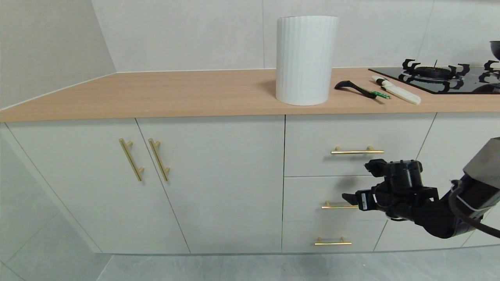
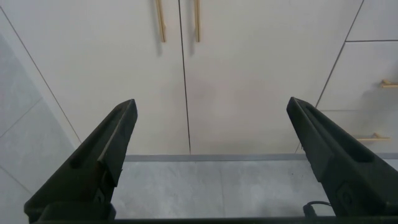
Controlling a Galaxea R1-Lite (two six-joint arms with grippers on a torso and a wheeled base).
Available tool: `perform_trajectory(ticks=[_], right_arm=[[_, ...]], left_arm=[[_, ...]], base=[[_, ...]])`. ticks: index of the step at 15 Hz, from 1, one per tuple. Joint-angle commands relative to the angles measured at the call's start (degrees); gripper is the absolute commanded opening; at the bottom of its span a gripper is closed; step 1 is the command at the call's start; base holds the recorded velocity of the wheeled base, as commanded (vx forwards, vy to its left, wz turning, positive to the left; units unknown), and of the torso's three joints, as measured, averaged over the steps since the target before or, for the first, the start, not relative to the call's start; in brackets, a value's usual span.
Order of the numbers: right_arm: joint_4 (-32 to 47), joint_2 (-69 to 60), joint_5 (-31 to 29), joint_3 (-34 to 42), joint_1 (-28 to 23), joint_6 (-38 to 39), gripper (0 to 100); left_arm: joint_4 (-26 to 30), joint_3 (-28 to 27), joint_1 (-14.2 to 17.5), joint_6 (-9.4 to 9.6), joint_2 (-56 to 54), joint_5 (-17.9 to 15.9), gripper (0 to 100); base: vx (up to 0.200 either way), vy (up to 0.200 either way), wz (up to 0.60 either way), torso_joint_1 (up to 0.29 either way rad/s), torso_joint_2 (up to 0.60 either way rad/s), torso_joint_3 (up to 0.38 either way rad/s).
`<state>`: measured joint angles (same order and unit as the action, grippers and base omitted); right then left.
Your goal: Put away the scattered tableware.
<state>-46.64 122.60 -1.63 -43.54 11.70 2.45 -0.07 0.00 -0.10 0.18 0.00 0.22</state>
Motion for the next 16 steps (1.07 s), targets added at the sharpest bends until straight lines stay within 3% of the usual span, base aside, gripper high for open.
perform_trajectory(ticks=[1, 12, 16], right_arm=[[-1.0, 6.25, -2.41, -1.89, 0.07, 0.36, 100], [-2.05, 10.38, -4.87, -4.18, 0.16, 0.45, 100], [-7.32, 14.42, -6.01, -5.85, 0.25, 0.45, 100]], left_arm=[[-0.01, 0.0, 0.01, -0.01, 0.0, 0.04, 100], [-0.01, 0.0, 0.01, -0.01, 0.0, 0.04, 100], [-0.01, 0.0, 0.01, -0.01, 0.0, 0.04, 100]], base=[[0.0, 0.0, 0.0, 0.0, 0.0, 0.0], [0.0, 0.0, 0.0, 0.0, 0.0, 0.0], [0.0, 0.0, 0.0, 0.0, 0.0, 0.0]])
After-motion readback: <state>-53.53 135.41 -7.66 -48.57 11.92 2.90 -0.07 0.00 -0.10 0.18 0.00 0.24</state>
